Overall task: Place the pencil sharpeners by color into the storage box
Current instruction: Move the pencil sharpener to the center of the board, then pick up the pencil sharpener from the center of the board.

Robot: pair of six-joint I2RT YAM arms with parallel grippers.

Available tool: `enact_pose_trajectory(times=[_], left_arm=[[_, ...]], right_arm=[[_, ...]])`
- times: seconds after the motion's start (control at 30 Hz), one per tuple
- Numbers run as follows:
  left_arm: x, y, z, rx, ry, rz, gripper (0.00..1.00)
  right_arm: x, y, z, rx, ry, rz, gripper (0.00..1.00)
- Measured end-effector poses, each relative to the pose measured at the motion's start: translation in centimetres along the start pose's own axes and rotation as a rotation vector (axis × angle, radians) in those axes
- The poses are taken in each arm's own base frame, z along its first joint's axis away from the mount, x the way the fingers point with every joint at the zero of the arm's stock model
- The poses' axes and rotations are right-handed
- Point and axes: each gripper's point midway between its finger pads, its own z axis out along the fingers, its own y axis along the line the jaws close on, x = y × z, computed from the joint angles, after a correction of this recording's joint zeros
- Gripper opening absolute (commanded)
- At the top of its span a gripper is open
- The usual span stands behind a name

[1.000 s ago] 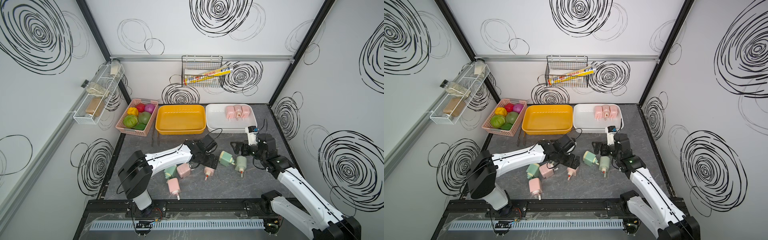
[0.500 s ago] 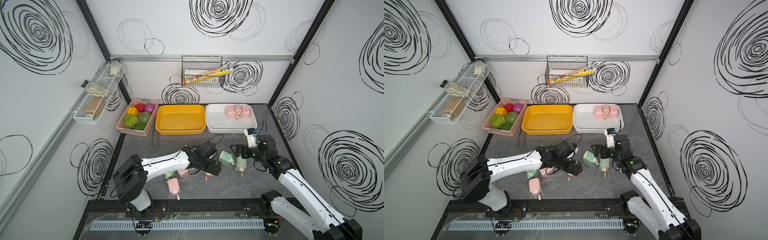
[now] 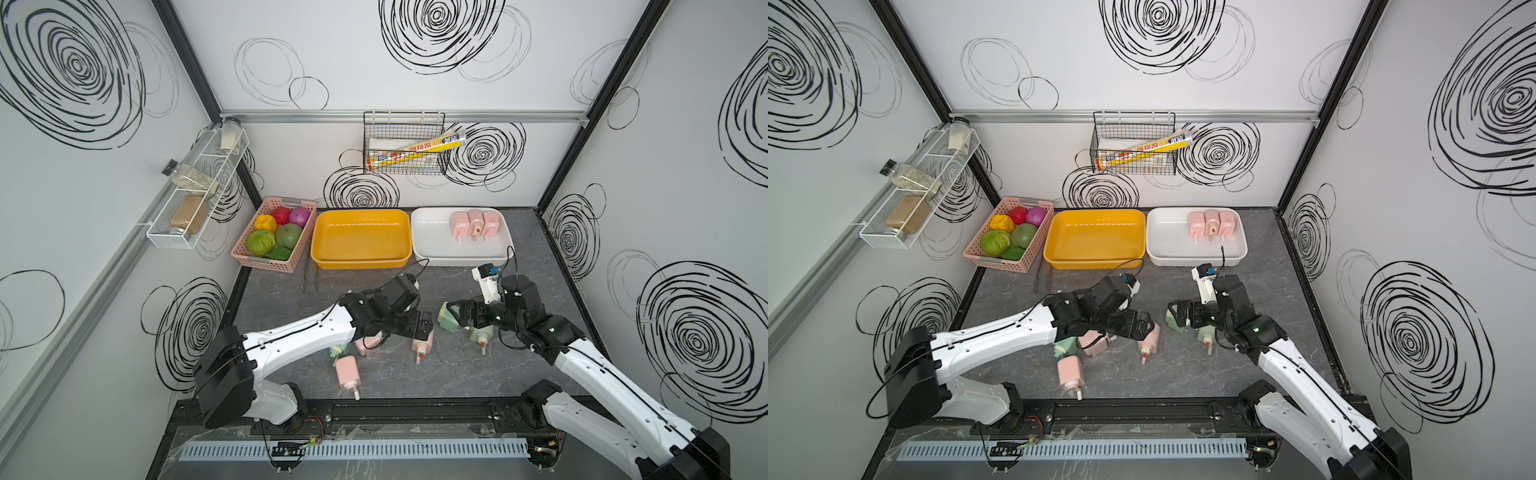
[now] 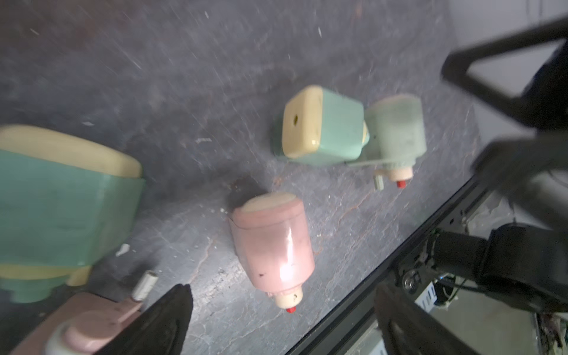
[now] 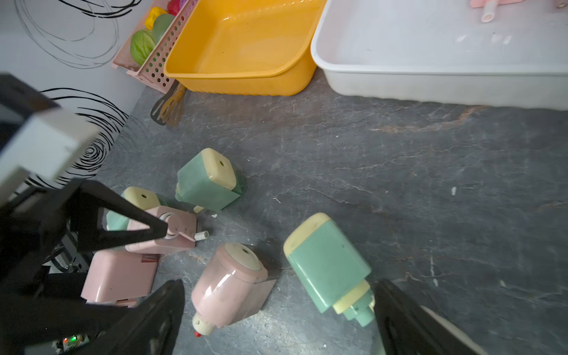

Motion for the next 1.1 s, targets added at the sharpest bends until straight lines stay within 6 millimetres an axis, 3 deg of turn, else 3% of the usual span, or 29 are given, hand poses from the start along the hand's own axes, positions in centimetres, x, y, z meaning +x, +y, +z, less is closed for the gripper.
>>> enact_pose_trajectory(times=[0.07, 0.17, 0.33, 0.47, 0.7, 1.1], left_arm=[[-1.9, 1.2, -1.4, -0.014, -0.082, -0.029, 0.99], [-3.2, 3.4, -2.7, -0.048, -0.154, -0.062, 0.99], [-3.8, 7.2, -3.1, -0.122, -0.19, -0.117, 0.99], [-3.6, 9.2, -3.2, -0.16, -0.201, -0.147, 0.99], [-3.6, 10.0, -4.0, -0.152, -0.243, -0.173, 0.99], [-2.8, 10.0, -3.5, -0.136, -0.219, -0.182, 0.99]], right_arm=[[1.0, 1.1, 0.3, -0.004, 0.014, 0.009, 1.0], [2.5, 2.0, 0.9, 0.029, 0.027, 0.041, 0.99], [4.7, 2.6, 2.0, 0.11, 0.046, 0.087, 0.97], [6.6, 2.9, 3.1, 0.137, 0.086, 0.108, 0.97], [10.3, 3.4, 5.1, 0.209, 0.175, 0.084, 1.0], [10.7, 3.8, 7.2, 0.309, 0.201, 0.056, 1.0]])
